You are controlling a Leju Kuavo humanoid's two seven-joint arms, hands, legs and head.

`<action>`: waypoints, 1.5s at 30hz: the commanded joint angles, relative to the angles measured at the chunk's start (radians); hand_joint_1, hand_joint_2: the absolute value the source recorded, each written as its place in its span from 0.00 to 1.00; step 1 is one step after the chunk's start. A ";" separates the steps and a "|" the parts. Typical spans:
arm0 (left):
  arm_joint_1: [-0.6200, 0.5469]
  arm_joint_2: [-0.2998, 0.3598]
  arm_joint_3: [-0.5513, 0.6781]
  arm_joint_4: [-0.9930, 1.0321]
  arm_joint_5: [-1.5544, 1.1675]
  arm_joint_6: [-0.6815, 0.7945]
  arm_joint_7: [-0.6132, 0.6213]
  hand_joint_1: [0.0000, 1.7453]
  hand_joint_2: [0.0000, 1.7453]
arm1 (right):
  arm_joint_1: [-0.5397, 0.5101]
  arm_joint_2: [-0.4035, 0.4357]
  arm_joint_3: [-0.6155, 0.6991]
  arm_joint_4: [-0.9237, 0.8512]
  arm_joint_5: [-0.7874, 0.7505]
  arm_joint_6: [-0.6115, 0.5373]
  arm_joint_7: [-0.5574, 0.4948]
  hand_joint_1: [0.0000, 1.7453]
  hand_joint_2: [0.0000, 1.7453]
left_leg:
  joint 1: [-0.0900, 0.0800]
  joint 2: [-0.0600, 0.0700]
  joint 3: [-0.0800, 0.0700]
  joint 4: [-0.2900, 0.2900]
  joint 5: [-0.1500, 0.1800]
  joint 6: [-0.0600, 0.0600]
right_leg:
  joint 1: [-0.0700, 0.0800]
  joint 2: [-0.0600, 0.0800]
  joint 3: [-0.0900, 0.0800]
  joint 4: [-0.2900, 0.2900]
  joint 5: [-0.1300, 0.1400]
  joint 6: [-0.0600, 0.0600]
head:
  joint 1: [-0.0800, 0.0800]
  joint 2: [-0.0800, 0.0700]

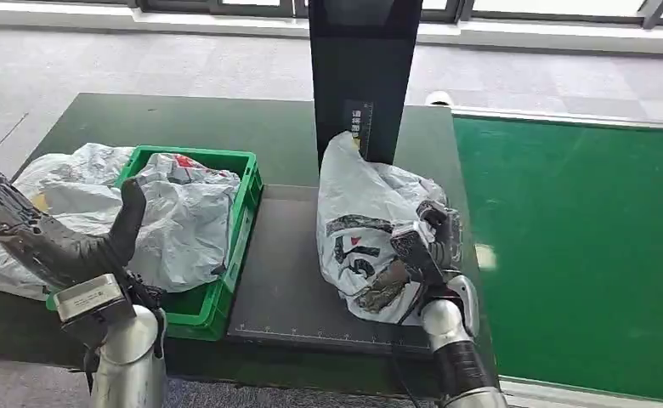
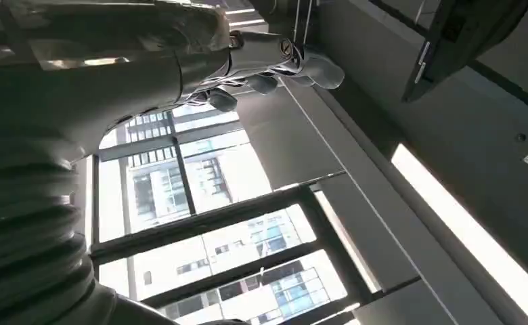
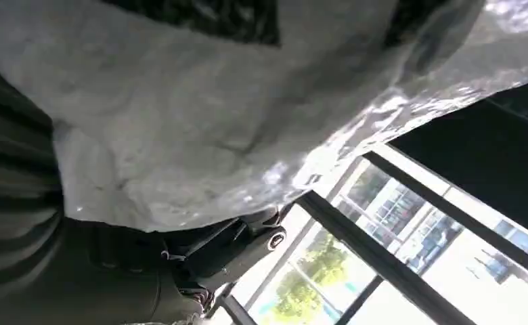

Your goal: Moved the parcel from conveyor to table for the left to box.

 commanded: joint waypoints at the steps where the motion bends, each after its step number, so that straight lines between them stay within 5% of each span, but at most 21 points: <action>1: 0.006 -0.045 0.036 0.088 -0.002 -0.003 0.003 0.00 1.00 | -0.076 -0.029 -0.063 0.211 0.022 -0.010 0.050 0.00 0.00 | 0.000 0.000 0.003 -0.002 0.001 0.000 | 0.000 -0.001 0.004 -0.003 0.001 0.000 | 0.000 0.000; 9: 0.001 -0.045 0.034 0.117 0.006 -0.003 0.003 0.00 1.00 | -0.089 -0.039 -0.061 0.260 0.011 0.106 0.057 0.00 0.00 | 0.000 -0.001 0.003 -0.002 0.001 0.000 | 0.000 -0.002 0.004 -0.003 0.001 0.000 | 0.000 0.000; 36: -0.006 -0.043 0.033 0.163 0.012 -0.003 0.003 0.00 1.00 | -0.110 -0.072 -0.059 0.328 0.045 0.163 0.089 0.00 0.00 | 0.000 -0.001 0.003 -0.002 0.001 0.000 | 0.000 -0.002 0.004 -0.003 0.001 0.000 | 0.000 0.000; 38: -0.030 -0.020 -0.001 0.255 -0.028 -0.003 0.003 0.00 1.00 | -0.094 -0.073 -0.080 0.309 0.045 0.166 0.063 0.00 0.00 | 0.000 -0.002 0.002 -0.001 0.001 0.000 | 0.000 -0.002 0.003 -0.002 0.000 0.000 | 0.000 0.000; 39: -0.074 0.063 -0.112 0.383 -0.191 -0.135 0.132 0.00 1.00 | -0.075 -0.074 -0.090 0.280 0.049 0.172 0.062 0.00 0.00 | 0.000 -0.003 0.004 -0.003 0.002 0.000 | 0.000 -0.004 0.005 -0.004 0.001 0.000 | 0.000 0.000; 40: -0.137 0.036 -0.117 0.486 -0.301 -0.302 0.173 0.00 1.00 | -0.061 -0.077 -0.096 0.258 0.055 0.187 0.059 0.00 0.00 | 0.000 -0.004 0.002 -0.002 0.001 0.000 | 0.000 -0.004 0.004 -0.002 0.000 0.000 | 0.000 0.000; 43: -0.336 0.022 -0.154 0.964 -0.312 -0.390 0.046 0.00 1.00 | -0.098 -0.069 -0.099 0.308 0.079 0.215 0.038 0.00 0.00 | 0.000 -0.015 0.003 -0.004 0.006 -0.001 | 0.000 -0.016 0.008 -0.005 0.001 0.000 | 0.000 0.000; 45: -0.348 0.023 -0.191 1.003 -0.282 -0.454 0.003 0.00 1.00 | -0.120 -0.065 -0.100 0.340 0.082 0.211 0.034 0.00 0.00 | 0.001 -0.017 0.004 -0.006 0.008 -0.001 | 0.001 -0.019 0.010 -0.009 0.003 0.001 | 0.000 0.000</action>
